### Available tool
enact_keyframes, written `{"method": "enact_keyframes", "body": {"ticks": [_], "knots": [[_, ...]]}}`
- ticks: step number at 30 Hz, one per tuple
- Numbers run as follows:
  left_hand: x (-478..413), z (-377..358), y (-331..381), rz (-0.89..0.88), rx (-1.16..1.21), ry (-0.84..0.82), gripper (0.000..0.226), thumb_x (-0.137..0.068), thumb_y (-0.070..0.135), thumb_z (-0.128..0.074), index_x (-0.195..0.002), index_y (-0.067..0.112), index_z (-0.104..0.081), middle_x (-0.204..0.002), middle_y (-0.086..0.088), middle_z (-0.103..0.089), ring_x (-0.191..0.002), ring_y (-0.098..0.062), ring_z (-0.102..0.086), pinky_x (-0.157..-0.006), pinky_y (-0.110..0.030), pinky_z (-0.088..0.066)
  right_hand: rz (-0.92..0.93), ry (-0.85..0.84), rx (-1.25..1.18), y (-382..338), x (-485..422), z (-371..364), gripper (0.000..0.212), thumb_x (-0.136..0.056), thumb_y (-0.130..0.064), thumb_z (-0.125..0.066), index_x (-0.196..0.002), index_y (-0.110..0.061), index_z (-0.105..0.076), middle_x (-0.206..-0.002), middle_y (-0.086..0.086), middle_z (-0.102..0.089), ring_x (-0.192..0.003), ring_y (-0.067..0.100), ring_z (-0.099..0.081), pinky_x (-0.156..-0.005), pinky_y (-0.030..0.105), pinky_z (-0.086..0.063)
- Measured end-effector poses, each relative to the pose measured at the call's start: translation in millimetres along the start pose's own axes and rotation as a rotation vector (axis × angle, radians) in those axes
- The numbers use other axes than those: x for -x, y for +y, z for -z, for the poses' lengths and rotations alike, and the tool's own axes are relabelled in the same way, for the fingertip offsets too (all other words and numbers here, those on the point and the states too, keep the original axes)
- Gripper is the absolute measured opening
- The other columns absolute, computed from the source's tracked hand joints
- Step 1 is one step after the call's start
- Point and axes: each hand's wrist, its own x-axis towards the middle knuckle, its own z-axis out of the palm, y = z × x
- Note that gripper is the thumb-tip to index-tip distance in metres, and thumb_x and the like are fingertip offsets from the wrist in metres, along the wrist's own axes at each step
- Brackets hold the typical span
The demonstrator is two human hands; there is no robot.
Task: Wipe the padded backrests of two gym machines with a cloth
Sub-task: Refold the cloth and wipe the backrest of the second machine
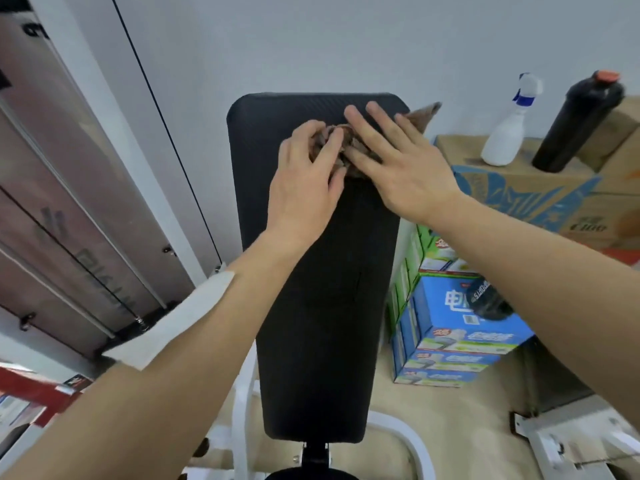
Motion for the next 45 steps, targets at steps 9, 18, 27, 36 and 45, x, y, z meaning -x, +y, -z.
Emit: {"method": "enact_keyframes", "body": {"ticks": [9,18,27,36,45], "knots": [[64.1,-52.9,-40.8,-0.122,0.071,0.108,0.020,-0.098,0.019,-0.063,-0.110,0.006,-0.072,-0.099,-0.010,-0.067,-0.086,-0.021,-0.064,-0.068,-0.036,-0.057,-0.184,0.152,-0.172,-93.7,62.3,-64.0,0.055,-0.098,0.000,-0.045,-0.152,-0.006,-0.038,-0.160,0.015,-0.034,-0.149,0.036,-0.028,-0.123,0.049,-0.020],[179.3,-97.9,-61.0,-0.048,0.087,0.075,0.009,-0.099,0.018,-0.066,-0.103,0.013,-0.073,-0.085,-0.006,-0.068,-0.073,-0.023,-0.063,-0.058,-0.037,-0.056,-0.155,0.081,-0.190,-177.6,143.9,-108.6,0.057,-0.096,0.000,-0.041,-0.153,-0.007,-0.038,-0.160,0.012,-0.034,-0.149,0.031,-0.027,-0.122,0.048,-0.024],[178.2,-55.7,-76.4,-0.072,-0.029,-0.185,0.023,-0.100,0.023,-0.053,-0.106,0.011,-0.071,-0.094,-0.008,-0.062,-0.082,-0.019,-0.053,-0.067,-0.042,-0.053,0.139,-0.017,-0.071,-166.1,135.4,-86.0,0.042,-0.104,-0.012,-0.033,-0.141,-0.013,-0.053,-0.161,0.010,-0.034,-0.146,0.037,-0.034,-0.117,0.053,-0.029],[23.3,5.1,-72.4,-0.044,-0.056,0.136,0.034,-0.099,0.030,-0.041,-0.118,0.017,-0.066,-0.114,-0.005,-0.064,-0.088,-0.015,-0.054,-0.075,-0.023,-0.045,-0.195,0.289,-0.057,-78.9,-29.8,-19.5,0.027,-0.102,-0.022,-0.050,-0.122,-0.015,-0.067,-0.119,0.013,-0.065,-0.098,0.031,-0.058,-0.073,0.039,-0.048],[93.7,-30.7,-112.6,-0.240,0.023,0.214,0.021,-0.095,0.023,-0.070,-0.088,0.004,-0.076,-0.094,-0.010,-0.073,-0.084,-0.029,-0.067,-0.076,-0.030,-0.050,-0.233,0.441,-0.215,-166.2,22.0,-81.8,0.017,-0.098,-0.007,-0.062,-0.110,-0.002,-0.073,-0.107,0.016,-0.068,-0.090,0.030,-0.060,-0.076,0.037,-0.049]]}}
